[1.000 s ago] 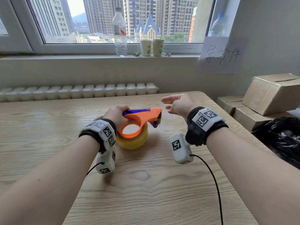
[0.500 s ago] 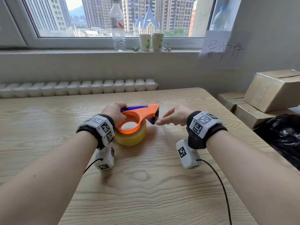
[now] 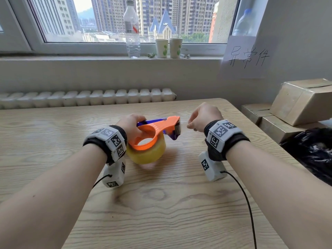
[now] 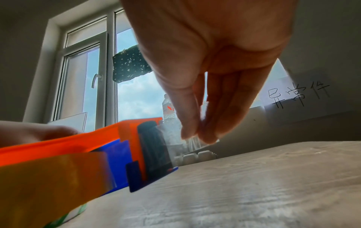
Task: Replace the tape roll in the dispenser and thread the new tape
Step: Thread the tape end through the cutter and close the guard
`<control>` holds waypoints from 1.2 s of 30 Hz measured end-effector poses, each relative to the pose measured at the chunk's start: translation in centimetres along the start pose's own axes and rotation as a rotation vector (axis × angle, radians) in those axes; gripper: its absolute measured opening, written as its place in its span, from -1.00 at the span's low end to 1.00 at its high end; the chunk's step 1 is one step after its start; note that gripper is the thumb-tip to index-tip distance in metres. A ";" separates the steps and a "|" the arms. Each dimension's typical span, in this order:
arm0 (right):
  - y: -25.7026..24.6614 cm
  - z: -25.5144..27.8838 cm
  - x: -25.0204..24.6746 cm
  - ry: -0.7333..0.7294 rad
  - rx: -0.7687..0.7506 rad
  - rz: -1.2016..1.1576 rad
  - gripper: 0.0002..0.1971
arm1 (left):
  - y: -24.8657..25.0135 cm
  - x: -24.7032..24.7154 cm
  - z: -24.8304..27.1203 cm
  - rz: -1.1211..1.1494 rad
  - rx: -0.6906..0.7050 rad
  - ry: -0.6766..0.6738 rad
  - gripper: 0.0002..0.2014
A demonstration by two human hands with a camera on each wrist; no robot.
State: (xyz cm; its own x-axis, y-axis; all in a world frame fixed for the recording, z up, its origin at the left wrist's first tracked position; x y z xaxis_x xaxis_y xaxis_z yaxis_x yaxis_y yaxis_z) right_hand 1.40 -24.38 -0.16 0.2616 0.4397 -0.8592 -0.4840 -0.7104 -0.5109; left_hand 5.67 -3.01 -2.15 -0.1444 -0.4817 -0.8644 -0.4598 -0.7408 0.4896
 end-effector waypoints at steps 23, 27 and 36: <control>0.5 2.4 -0.7 -0.446 -0.097 0.082 -0.54 | 0.0 -0.7 0.0 -0.096 -0.058 0.085 -0.72; 0.1 2.6 0.1 -0.379 -0.096 0.099 -0.70 | 0.3 -1.0 0.1 -0.049 -0.078 0.095 -0.74; 0.8 1.4 -2.2 -0.193 -0.036 -0.146 -0.95 | 0.5 -1.5 1.1 -0.033 -0.032 0.047 -0.69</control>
State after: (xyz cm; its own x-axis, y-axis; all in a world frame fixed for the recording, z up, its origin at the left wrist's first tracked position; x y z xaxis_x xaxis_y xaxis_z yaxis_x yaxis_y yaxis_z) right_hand -0.78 -25.17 1.38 0.1604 0.6332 -0.7571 -0.4219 -0.6495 -0.6326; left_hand 4.71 -2.17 -0.68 -0.0877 -0.4774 -0.8743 -0.4354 -0.7710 0.4647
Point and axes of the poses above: each hand's wrist, its own z-axis away from the middle knuckle, its own x-axis out of the palm, y = z × x, the point moved 2 cm from there along -z, towards the middle knuckle, and after that the axes turned 12 degrees about x, right-handed, at the moved point
